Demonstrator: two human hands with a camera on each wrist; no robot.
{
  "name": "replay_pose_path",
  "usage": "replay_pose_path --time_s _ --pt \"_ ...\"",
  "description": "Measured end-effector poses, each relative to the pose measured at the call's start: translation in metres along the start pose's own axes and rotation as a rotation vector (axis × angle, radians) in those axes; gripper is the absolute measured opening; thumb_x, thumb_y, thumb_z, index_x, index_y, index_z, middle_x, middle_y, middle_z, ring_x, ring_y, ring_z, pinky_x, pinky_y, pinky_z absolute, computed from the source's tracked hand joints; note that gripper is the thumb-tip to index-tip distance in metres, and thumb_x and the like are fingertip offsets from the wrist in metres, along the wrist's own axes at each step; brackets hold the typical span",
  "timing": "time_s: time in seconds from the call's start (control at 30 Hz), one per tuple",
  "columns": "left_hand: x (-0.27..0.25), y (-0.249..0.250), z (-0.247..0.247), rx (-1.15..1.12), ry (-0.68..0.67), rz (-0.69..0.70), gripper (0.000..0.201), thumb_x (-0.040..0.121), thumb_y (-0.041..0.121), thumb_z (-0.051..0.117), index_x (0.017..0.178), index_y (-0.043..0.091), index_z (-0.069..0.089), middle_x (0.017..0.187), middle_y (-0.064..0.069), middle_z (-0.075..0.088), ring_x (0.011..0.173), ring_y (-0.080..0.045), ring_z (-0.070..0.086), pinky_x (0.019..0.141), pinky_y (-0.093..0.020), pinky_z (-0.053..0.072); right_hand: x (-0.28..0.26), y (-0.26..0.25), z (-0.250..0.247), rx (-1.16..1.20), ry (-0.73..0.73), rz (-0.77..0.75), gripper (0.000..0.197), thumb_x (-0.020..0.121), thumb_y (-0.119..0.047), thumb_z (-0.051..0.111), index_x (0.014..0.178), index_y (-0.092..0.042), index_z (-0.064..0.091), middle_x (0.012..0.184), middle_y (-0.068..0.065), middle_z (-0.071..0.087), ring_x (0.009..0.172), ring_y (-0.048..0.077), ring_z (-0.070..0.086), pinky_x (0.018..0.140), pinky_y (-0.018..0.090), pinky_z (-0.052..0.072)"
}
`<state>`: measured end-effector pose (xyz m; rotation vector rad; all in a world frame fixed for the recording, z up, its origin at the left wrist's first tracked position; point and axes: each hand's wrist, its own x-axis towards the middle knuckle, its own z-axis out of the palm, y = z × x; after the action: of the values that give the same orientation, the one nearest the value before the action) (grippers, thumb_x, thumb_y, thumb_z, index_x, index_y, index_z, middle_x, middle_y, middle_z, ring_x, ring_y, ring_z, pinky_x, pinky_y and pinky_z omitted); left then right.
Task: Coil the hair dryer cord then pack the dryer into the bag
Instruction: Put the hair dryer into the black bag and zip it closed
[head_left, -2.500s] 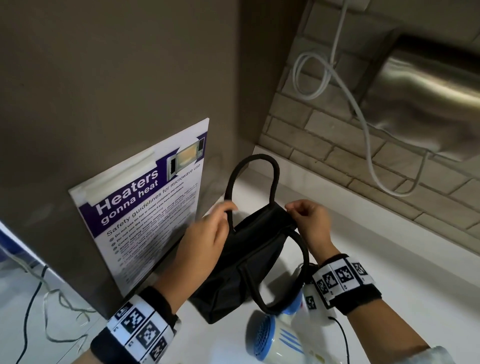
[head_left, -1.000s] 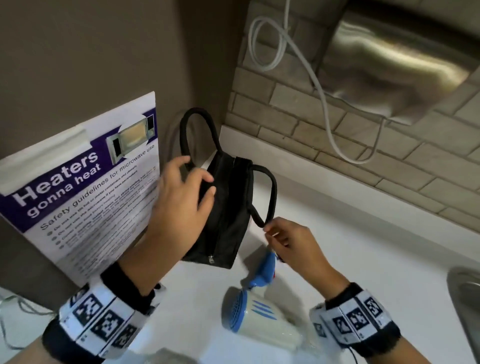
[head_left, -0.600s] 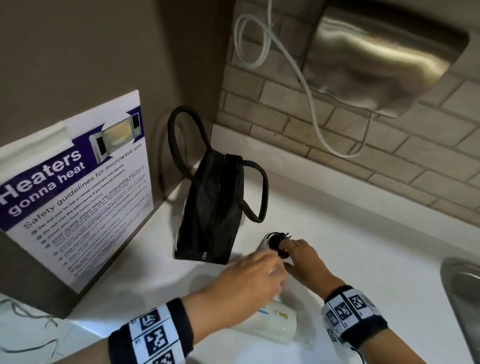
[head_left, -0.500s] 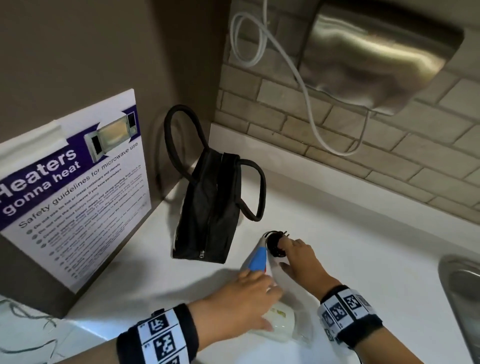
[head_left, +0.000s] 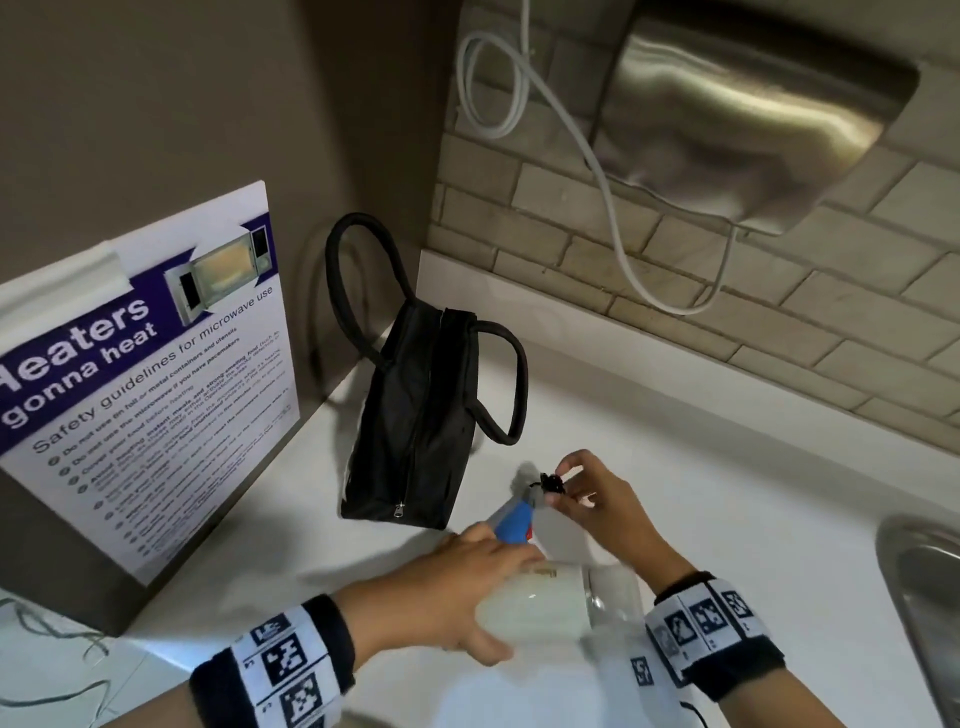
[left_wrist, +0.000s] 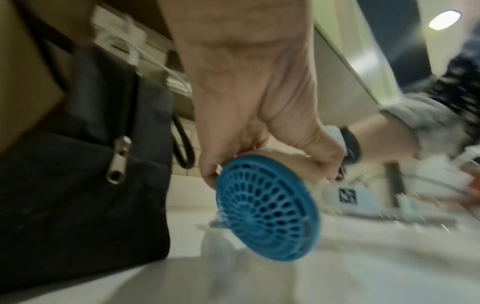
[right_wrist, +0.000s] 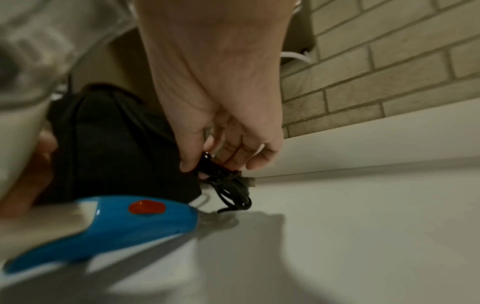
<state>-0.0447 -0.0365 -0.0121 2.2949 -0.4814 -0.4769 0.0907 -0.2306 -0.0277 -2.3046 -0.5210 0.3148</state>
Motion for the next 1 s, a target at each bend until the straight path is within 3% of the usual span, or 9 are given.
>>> replay_pose_path --time_s 0.07,0.2,0.33,0.47,0.6,0.7,0.8,0.9,1.0 --pt "-0.004 0.004 -0.013 -0.191 0.048 -0.023 0.079 0.074 0.031 0.077 0.138 0.039 0.032 0.112 0.010 0.039 0.111 -0.008 0.038 0.079 0.001 0.034 0.000 -0.015 -0.011 0.227 0.031 0.063 0.019 0.079 -0.023 0.077 0.089 -0.022 0.061 0.069 0.006 0.065 0.062 0.015 0.058 0.063 0.027 0.048" --pt "-0.007 0.008 -0.040 -0.580 0.092 0.017 0.075 0.072 0.020 0.082 0.133 0.035 0.042 0.126 0.007 0.056 0.119 -0.006 0.053 0.104 -0.023 0.041 -0.005 -0.044 -0.029 0.464 -0.063 -0.030 0.018 0.088 0.004 0.061 0.103 -0.005 0.066 0.080 0.008 0.066 0.069 0.018 0.059 0.063 0.024 0.046" --pt "-0.011 0.012 -0.067 -0.792 0.107 0.091 0.074 0.068 0.016 0.081 0.132 0.034 0.048 0.130 0.002 0.059 0.124 -0.014 0.053 0.106 -0.033 0.043 -0.004 -0.064 -0.039 0.114 -0.323 -0.162 0.032 0.091 -0.015 0.061 0.121 -0.028 0.060 0.124 -0.004 0.061 0.113 0.004 0.058 0.093 0.028 0.047" --pt "-0.016 0.012 -0.087 -0.829 0.034 0.150 0.073 0.062 0.018 0.080 0.127 0.036 0.053 0.132 -0.004 0.058 0.126 -0.019 0.053 0.105 -0.035 0.043 -0.001 -0.078 -0.049 -0.217 -0.475 -0.152 0.041 0.078 -0.055 0.060 0.116 -0.061 0.046 0.130 -0.018 0.047 0.127 0.024 0.041 0.104 0.061 0.034" --pt "-0.015 0.011 -0.095 -0.920 0.026 0.188 0.083 0.058 0.034 0.088 0.132 0.022 0.050 0.125 -0.003 0.061 0.122 -0.018 0.055 0.097 -0.031 0.046 -0.003 -0.097 -0.054 -0.415 -0.619 -0.173 0.052 0.065 -0.054 0.076 0.106 -0.067 0.046 0.129 -0.032 0.035 0.122 0.003 0.016 0.108 0.035 0.013" --pt "-0.014 0.007 -0.096 -0.967 0.043 0.198 0.085 0.056 0.037 0.088 0.131 0.019 0.051 0.122 -0.003 0.063 0.119 -0.018 0.057 0.094 -0.029 0.047 -0.005 -0.106 -0.038 -0.480 -0.432 -0.318 0.068 0.063 -0.044 0.081 0.118 -0.057 0.044 0.125 -0.034 0.037 0.127 0.012 0.024 0.107 0.040 0.025" --pt "-0.016 0.000 -0.096 -1.003 0.074 0.270 0.075 0.055 0.037 0.088 0.124 0.028 0.059 0.121 0.001 0.066 0.117 -0.015 0.059 0.092 -0.026 0.048 -0.004 -0.106 -0.033 -0.401 -0.409 -0.342 0.062 0.062 -0.044 0.080 0.108 -0.065 0.045 0.114 -0.045 0.034 0.125 0.012 0.027 0.105 0.043 0.030" --pt "-0.015 -0.012 -0.098 -0.945 0.486 0.259 0.050 0.064 0.046 0.082 0.110 0.031 0.068 0.112 0.000 0.070 0.108 -0.012 0.063 0.094 -0.031 0.051 -0.004 -0.108 -0.038 -0.609 -0.394 -0.410 0.046 0.066 -0.076 0.058 0.108 -0.063 0.043 0.124 -0.033 0.038 0.118 0.016 0.029 0.099 0.036 0.028" --pt "-0.009 -0.030 -0.093 -0.359 1.099 0.046 0.028 0.078 0.043 0.066 0.100 0.026 0.069 0.113 -0.001 0.060 0.107 -0.016 0.058 0.098 -0.037 0.047 0.006 -0.100 -0.038 -0.855 -0.291 -0.377 0.089 0.052 -0.098 0.014 0.118 -0.052 0.052 0.127 -0.009 0.047 0.112 0.019 0.035 0.091 0.035 0.034"
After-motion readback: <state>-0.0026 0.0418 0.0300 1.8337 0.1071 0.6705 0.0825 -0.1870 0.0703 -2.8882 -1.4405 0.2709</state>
